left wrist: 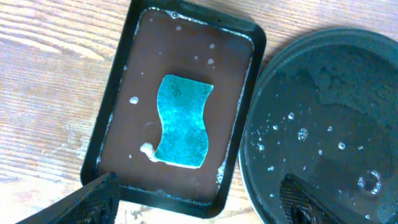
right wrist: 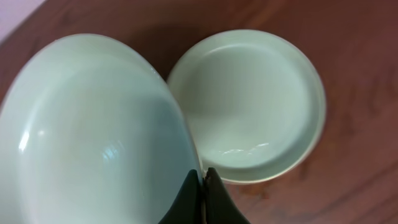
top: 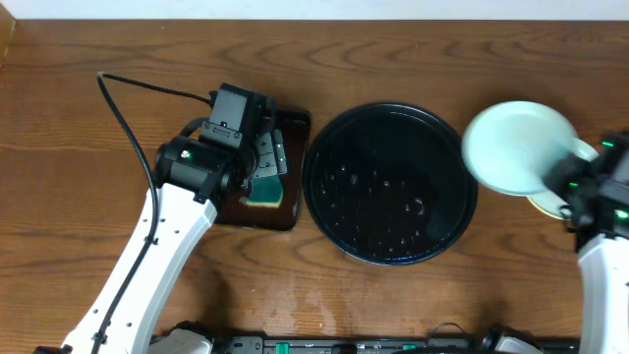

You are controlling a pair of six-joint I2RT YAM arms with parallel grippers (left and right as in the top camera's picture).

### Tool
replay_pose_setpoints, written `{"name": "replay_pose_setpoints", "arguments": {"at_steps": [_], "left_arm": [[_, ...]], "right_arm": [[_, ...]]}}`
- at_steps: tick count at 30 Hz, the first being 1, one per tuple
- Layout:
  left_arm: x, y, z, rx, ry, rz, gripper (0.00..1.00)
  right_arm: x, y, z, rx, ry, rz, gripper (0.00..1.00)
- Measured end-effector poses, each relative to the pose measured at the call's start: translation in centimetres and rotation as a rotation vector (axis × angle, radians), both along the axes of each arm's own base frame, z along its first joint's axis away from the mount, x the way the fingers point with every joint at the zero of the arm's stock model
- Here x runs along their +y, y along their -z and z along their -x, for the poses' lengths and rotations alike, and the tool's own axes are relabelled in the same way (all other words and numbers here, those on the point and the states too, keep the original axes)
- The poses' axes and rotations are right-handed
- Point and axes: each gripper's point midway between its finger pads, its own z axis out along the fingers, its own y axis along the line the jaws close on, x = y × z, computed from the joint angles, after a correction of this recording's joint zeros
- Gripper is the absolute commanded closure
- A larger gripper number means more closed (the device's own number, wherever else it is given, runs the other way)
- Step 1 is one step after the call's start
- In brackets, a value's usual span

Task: Clean dirty plates on tray and stack at the side
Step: 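Lower the plate onto the stack and open the right gripper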

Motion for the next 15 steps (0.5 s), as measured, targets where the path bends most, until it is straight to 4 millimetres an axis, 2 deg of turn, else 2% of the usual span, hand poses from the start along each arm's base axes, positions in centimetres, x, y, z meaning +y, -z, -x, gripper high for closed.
{"name": "replay_pose_setpoints", "arguments": {"at_steps": [5, 8, 10, 13, 15], "left_arm": [[0.0, 0.0, 0.0, 0.001, 0.000, 0.000, 0.17], [0.0, 0.0, 0.0, 0.000, 0.000, -0.001, 0.17], [0.0, 0.0, 0.0, 0.000, 0.000, 0.000, 0.17], [0.0, 0.0, 0.0, 0.000, 0.000, 0.000, 0.17], [0.0, 0.0, 0.0, 0.000, 0.000, 0.000, 0.17]], "right_arm": [[-6.5, 2.9, 2.1, 0.014, 0.238, -0.095, 0.99], [-9.0, 5.2, 2.5, 0.029, 0.321, -0.137, 0.99], [-9.7, 6.6, 2.8, 0.054, 0.346, -0.162, 0.96], [-10.5, 8.3, 2.4, 0.066, 0.357, -0.175, 0.55], [-10.7, 8.7, 1.5, 0.048, 0.315, -0.166, 0.45]]}}
